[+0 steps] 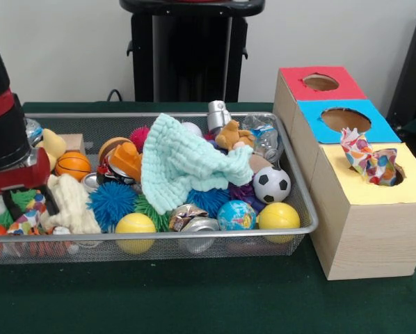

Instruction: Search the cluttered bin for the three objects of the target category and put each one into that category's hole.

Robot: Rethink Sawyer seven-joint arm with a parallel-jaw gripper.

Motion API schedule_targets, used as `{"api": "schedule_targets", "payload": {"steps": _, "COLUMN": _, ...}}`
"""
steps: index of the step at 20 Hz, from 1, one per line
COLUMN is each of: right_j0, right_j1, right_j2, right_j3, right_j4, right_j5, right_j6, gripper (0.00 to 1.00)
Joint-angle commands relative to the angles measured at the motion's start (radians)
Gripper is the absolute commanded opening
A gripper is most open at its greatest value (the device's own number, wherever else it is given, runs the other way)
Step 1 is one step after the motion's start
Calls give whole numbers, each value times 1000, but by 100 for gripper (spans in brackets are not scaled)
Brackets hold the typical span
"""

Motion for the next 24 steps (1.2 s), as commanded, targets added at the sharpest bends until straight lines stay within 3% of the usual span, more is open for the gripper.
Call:
{"api": "schedule_targets", "payload": {"steps": 1, "right_j0": -7, "right_j1": 155, "right_j2": 60, "right_j3": -26, "right_j4": -81, "right_j5": -79, "right_j6": -230, "gripper": 100}}
{"api": "schedule_targets", "payload": {"steps": 8, "right_j0": -10, "right_j1": 184, "right_j2": 82, "right_j3": -28, "right_j4": -92, "right_j5": -131, "right_j6": -237, "gripper": 100}}
{"api": "schedule_targets", "payload": {"steps": 9, "right_j0": -20, "right_j1": 192, "right_j2": 96, "right_j3": -24, "right_j4": -88, "right_j5": -135, "right_j6": -244, "gripper": 0}}
{"api": "schedule_targets", "payload": {"steps": 15, "right_j0": 14, "right_j1": 144, "right_j2": 89, "right_j3": 7, "right_j4": -86, "right_j5": -153, "right_j6": -168, "gripper": 0}}
{"api": "schedule_targets", "payload": {"steps": 24, "right_j0": 171, "right_j1": -92, "right_j2": 27, "right_j3": 112, "right_j4": -114, "right_j5": -182, "right_j6": 53, "gripper": 0}}
